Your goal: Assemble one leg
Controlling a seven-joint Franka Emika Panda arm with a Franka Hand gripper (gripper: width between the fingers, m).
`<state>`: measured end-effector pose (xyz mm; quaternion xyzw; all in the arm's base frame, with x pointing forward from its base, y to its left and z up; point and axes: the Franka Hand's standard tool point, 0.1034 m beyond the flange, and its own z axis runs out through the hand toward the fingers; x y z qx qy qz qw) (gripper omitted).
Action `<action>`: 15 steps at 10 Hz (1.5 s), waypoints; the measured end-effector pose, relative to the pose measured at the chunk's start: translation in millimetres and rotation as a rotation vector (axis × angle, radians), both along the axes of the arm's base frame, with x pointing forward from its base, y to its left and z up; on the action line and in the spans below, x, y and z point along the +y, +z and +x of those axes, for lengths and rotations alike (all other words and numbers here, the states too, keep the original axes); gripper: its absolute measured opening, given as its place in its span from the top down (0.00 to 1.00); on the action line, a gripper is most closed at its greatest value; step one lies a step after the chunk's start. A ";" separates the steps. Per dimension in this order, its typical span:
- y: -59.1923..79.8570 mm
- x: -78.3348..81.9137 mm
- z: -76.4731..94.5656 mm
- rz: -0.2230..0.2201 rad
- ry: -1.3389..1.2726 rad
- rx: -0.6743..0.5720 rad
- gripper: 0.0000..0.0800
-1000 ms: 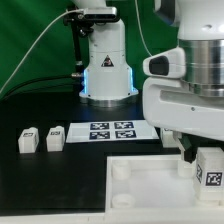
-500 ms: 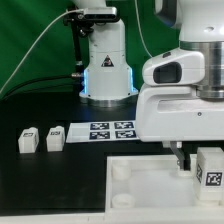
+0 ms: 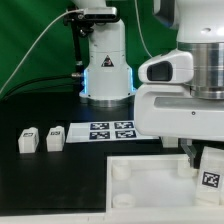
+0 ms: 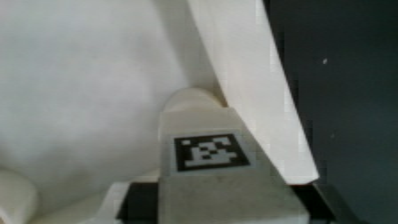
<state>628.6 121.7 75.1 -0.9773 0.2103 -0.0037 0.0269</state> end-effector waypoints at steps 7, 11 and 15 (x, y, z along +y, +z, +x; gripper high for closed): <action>-3.5 -0.7 2.2 0.113 -1.203 0.069 0.62; -5.2 1.3 0.9 0.111 -1.130 0.047 0.48; -3.5 7.0 -2.1 0.092 -0.561 -0.015 0.20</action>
Offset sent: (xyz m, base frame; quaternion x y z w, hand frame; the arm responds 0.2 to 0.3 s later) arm 0.0074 -0.0026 -0.0174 0.0419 0.0078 0.5894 0.8067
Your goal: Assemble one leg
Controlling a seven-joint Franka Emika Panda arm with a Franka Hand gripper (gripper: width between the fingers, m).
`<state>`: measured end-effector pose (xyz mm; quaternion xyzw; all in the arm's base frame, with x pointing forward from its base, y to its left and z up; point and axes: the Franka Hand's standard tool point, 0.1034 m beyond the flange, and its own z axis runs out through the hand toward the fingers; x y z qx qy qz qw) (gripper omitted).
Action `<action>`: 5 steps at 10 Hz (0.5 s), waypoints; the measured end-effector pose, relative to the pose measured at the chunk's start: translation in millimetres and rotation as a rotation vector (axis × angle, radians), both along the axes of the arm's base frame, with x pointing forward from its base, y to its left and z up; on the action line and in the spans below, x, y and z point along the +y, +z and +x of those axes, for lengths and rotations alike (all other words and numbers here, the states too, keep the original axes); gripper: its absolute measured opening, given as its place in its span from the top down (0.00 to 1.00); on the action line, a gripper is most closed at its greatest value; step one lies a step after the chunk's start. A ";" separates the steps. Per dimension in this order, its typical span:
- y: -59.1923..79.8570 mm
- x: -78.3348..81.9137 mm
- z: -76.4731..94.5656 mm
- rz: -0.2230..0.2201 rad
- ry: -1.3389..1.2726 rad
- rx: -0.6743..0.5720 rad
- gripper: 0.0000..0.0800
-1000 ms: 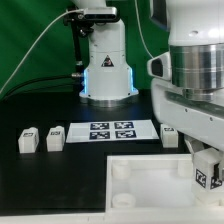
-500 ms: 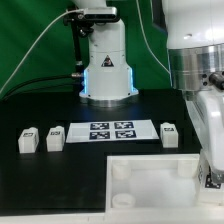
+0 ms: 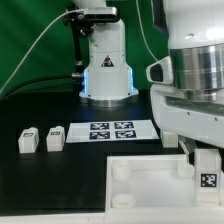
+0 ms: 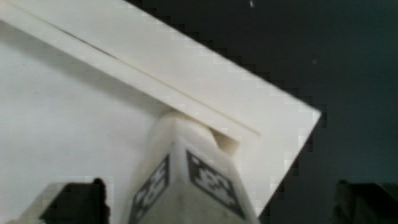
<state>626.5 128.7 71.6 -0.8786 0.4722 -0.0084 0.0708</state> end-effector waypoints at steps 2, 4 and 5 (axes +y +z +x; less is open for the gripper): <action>-1.5 -3.5 0.3 -0.018 0.199 -0.022 0.19; 1.5 -7.2 1.1 -0.084 0.543 -0.040 0.19; 5.0 -8.5 3.1 -0.105 0.645 -0.049 0.19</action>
Offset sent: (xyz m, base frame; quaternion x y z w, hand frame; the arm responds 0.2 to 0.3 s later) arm 0.0008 -0.0055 0.0090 -0.0713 0.0103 -0.5269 0.8469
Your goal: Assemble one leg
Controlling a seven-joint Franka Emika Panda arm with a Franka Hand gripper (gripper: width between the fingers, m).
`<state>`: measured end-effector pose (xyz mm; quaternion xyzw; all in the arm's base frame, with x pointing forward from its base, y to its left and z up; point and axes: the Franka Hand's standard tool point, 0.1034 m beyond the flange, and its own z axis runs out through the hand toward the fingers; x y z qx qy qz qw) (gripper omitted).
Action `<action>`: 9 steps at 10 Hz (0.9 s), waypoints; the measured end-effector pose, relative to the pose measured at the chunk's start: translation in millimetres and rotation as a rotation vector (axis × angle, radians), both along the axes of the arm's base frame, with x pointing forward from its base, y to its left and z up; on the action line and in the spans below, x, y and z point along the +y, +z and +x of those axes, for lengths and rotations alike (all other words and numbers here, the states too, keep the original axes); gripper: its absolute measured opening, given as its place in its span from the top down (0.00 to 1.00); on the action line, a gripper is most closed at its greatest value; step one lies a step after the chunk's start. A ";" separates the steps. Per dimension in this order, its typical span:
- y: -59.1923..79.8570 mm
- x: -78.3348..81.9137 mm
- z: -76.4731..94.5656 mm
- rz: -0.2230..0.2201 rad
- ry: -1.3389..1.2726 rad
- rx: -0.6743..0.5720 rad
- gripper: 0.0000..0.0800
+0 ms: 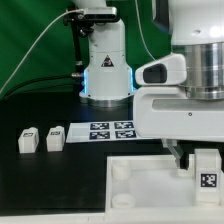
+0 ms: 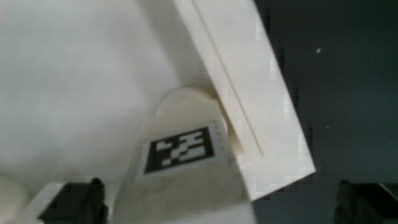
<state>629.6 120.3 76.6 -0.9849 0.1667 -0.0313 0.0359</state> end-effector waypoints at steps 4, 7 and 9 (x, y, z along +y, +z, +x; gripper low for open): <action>0.4 -9.7 4.7 -0.006 0.006 -0.026 0.22; -1.1 -11.3 3.6 0.018 -0.262 -0.006 0.63; -1.9 -13.5 2.5 0.035 -0.494 0.014 0.63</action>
Offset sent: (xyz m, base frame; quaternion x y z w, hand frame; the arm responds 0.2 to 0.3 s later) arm 0.0000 0.0000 0.0000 0.0000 0.0000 0.0000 1.0000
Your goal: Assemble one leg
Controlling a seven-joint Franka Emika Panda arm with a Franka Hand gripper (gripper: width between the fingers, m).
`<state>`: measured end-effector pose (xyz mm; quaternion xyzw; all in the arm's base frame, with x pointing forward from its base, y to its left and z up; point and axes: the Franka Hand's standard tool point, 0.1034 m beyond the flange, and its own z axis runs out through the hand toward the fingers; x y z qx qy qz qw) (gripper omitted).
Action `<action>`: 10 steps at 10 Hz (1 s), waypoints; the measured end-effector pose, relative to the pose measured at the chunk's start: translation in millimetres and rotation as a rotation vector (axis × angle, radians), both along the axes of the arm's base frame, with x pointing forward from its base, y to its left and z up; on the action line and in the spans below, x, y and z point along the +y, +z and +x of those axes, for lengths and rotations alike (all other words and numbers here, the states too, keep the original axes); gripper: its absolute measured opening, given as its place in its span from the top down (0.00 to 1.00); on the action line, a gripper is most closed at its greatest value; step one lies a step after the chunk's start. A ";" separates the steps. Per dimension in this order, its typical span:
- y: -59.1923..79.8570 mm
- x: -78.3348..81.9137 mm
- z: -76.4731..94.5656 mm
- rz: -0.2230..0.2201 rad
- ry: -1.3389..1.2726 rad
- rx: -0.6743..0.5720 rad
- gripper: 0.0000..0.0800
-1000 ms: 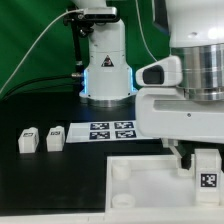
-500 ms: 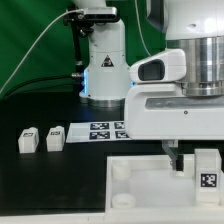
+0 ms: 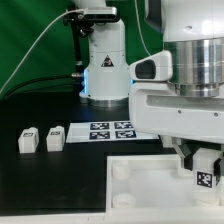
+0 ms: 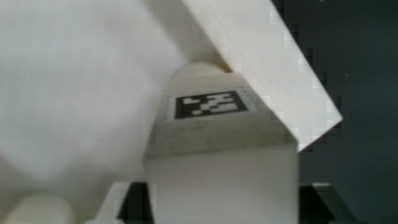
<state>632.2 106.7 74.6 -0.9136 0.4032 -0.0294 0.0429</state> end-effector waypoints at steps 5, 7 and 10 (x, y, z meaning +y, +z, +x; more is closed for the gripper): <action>-1.8 2.0 -8.5 0.161 -0.982 0.075 0.63; -2.0 2.0 -8.8 0.166 -0.988 0.076 0.62; -4.0 9.6 -10.4 0.128 -0.768 0.053 0.40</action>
Offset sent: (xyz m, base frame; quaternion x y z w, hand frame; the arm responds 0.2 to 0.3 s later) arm 0.0176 0.0258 0.0019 0.1265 -0.0423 0.5267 0.8396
